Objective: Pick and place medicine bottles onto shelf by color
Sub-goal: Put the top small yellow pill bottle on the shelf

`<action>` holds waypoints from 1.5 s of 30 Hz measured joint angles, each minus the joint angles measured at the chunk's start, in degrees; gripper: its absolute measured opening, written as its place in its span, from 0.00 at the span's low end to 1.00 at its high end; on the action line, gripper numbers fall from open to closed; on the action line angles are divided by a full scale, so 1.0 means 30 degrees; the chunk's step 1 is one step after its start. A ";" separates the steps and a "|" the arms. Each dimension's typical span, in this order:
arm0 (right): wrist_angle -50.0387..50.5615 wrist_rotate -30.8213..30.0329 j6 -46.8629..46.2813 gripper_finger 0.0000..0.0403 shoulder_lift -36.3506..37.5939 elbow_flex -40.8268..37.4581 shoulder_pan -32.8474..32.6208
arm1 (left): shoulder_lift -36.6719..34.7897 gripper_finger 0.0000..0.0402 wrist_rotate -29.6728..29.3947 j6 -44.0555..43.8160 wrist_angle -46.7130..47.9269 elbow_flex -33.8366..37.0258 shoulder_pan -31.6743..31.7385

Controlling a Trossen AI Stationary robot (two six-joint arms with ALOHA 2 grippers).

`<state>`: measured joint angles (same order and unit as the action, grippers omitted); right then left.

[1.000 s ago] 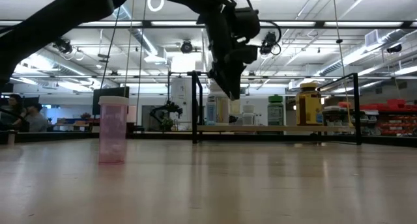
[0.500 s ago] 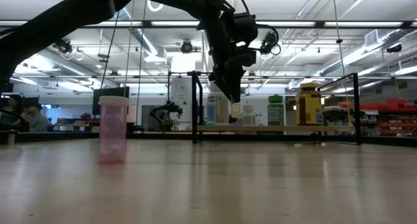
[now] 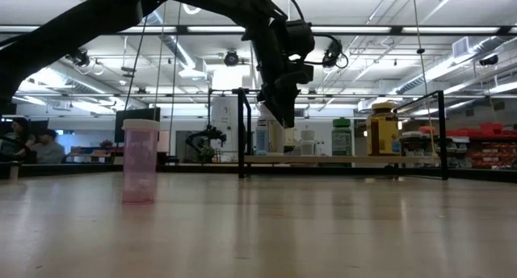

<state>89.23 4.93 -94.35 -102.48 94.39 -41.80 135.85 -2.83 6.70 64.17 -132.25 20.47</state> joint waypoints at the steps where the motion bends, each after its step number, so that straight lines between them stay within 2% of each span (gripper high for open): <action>1: 0.0004 0.0000 -0.0002 0.57 0.0000 0.0000 0.0000 | 0.0000 0.34 0.0000 0.0000 0.0006 0.0000 -0.0001; 7: 0.0036 -0.0007 -0.0121 0.57 0.0000 0.0000 0.0000 | 0.0614 0.33 -0.0037 0.0007 0.0383 -0.0022 -0.0037; 14: 0.0051 0.0080 -0.0129 0.57 0.0015 0.0000 0.0000 | 0.0978 0.37 -0.0053 -0.0006 0.0686 -0.0005 -0.0125; 25: 0.0142 -0.0028 -0.0129 0.57 0.0015 0.0007 0.0000 | 0.0969 0.33 -0.0051 0.0007 0.0581 0.0007 -0.0117; 45: 0.0182 0.0000 -0.0143 0.57 0.0015 0.0007 0.0000 | 0.0969 0.38 -0.0051 0.0029 0.0567 0.0007 -0.0096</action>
<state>89.78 4.93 -94.78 -102.43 94.41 -41.80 138.76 -2.98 6.79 65.87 -132.22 20.18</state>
